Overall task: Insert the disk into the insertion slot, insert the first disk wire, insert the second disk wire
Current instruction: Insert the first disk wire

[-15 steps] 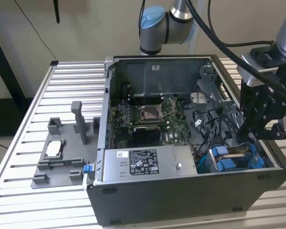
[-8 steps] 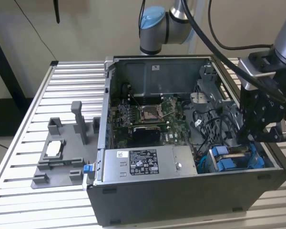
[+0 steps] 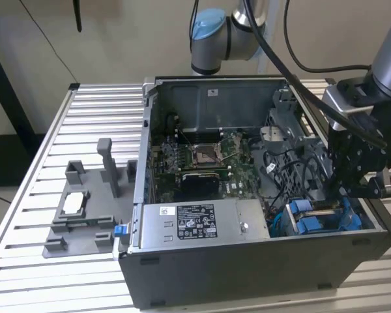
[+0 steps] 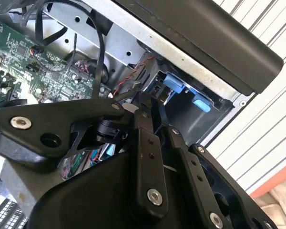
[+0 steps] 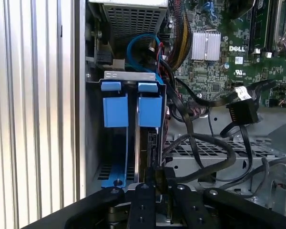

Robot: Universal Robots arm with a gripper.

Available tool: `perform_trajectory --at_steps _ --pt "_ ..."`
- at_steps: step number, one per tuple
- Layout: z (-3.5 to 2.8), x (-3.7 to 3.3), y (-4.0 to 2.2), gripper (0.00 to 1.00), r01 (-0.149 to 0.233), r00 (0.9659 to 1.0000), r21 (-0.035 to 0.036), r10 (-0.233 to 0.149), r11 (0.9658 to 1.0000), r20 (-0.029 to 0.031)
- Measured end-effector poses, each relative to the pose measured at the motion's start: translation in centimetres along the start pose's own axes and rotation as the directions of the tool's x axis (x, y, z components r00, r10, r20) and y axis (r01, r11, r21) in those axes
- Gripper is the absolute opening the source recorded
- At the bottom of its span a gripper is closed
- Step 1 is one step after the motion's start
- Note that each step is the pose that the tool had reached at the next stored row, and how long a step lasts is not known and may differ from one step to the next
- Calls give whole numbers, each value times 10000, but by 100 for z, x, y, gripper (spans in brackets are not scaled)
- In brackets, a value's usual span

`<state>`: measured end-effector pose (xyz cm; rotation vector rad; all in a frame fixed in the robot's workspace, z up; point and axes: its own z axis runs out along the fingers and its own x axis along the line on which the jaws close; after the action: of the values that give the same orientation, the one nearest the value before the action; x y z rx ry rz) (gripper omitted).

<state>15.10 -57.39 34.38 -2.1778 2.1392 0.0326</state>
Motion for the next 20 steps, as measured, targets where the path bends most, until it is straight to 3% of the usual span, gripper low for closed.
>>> perform_trajectory --at_steps 16,20 --pt "51 6 1 19 -11 10000 61 12 10000 -35" --pt "50 6 1 19 -34 10000 64 35 10000 -89"
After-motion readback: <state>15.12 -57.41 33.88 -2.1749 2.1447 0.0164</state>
